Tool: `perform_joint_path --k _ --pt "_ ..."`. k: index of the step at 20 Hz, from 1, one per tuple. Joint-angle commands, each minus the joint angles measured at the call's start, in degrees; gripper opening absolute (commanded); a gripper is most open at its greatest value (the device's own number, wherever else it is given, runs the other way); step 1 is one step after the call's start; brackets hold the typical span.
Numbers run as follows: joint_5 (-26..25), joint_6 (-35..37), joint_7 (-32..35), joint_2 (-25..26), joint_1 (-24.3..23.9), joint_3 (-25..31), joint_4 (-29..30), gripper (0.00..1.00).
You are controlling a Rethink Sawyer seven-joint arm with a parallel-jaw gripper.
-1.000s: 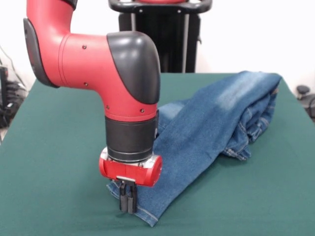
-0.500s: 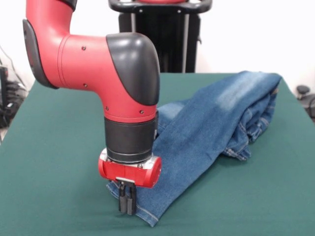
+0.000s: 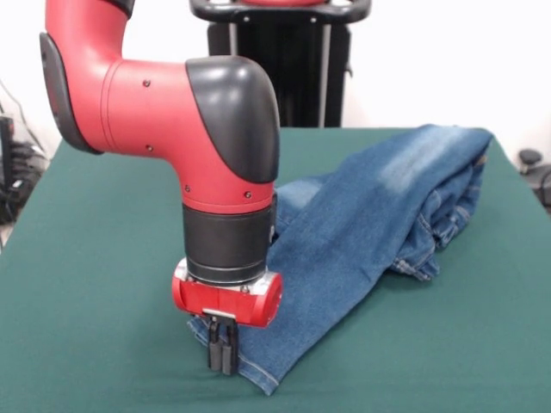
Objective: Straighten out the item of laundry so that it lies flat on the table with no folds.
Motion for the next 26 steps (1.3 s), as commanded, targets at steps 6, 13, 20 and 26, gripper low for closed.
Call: perform_joint_path --k 6,13,20,26 --pt "-0.6 1.4 2.7 -1.4 2.9 5.5 6.8 1.00" --pt "0.2 1.4 4.0 -2.1 2.9 5.6 8.3 1.00" --pt "0.5 2.6 3.7 -2.7 2.8 5.7 8.7 1.00" --pt "2.1 6.8 4.0 -4.2 2.7 6.2 11.4 1.00"
